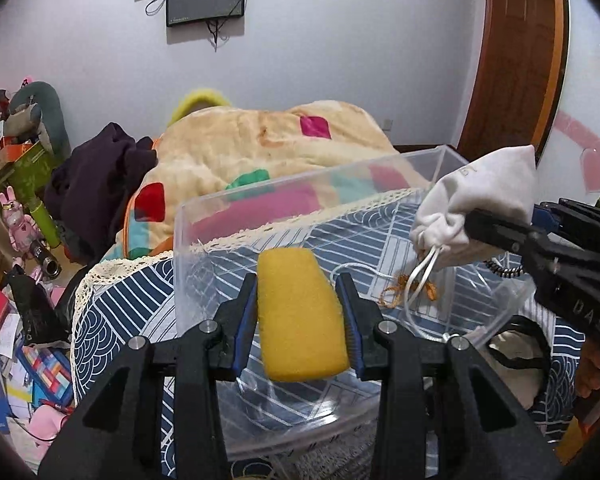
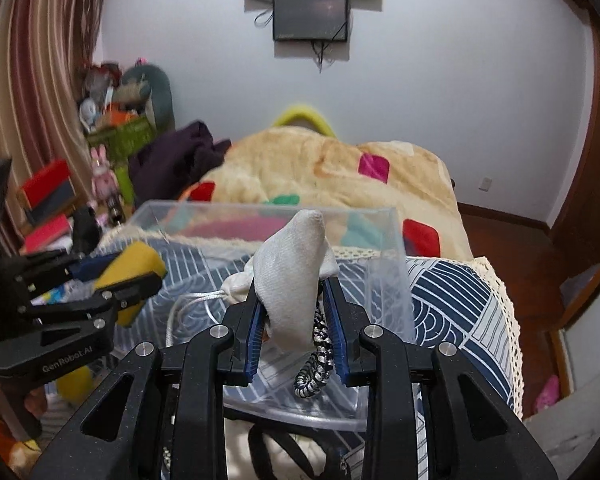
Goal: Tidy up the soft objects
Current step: 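Carry the sponge into the clear box and open the left tool while the right tool drops the pouch in, then grasp the yellow felt ball with the left tool while the right tool grasps the black-strapped underwear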
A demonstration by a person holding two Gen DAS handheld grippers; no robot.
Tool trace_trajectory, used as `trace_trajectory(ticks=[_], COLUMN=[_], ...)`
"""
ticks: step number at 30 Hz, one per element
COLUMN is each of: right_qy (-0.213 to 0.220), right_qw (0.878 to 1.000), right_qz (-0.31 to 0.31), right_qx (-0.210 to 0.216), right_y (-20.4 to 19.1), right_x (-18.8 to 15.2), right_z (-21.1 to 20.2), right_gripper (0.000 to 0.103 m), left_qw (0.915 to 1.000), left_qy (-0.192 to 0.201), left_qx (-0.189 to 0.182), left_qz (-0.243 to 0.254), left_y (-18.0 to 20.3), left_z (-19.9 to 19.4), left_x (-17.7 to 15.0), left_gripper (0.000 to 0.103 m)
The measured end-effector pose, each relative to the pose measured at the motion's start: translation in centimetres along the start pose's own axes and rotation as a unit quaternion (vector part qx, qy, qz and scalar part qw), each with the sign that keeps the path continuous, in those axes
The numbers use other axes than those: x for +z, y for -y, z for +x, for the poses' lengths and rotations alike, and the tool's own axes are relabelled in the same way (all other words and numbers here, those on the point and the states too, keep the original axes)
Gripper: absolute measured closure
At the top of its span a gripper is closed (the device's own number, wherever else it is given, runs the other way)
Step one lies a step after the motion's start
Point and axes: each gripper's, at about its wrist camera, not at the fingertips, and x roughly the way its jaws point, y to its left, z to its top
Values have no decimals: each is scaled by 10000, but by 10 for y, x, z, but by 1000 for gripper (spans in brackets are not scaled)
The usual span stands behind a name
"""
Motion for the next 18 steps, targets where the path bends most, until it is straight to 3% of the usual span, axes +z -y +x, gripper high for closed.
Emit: trace_trajectory(ticks=[3,6,9,11,13,17,18], right_qy=[-131,-138,1,139,260,592,640], right_qw=[9997,9996,9997,9996,9993,9979,9976], right_qz=[-125,-179,-205,-241,-279,-276,-261], right_qx=[154,164,130,59,11,-35,-37], right_y=[-4,-5,-2,-2,-1,2,3], right_x=[-2,-4,-5,-3,-2,-4,-5], right_z=[1,-4,-16,-26,-38,-66,-71], right_gripper=[76,70,51,45,40,21,21], left_qw=[9999,9999,9997,9994,9991,9982,9980], left_qy=[-42,20,208,308,402,580,605], left_qx=[-94,-125,-120,-137,-142,-164,-166], left_qz=[-63,-45,19,41,28,-15,-24], left_y=[-2,-1,1,2,2,-1,-2], left_z=[0,-8,-24,-36,-47,-73,-79], left_x=[0,1,0,0,-1,-6,-9], left_gripper=[63,50,43,40,29,28,23])
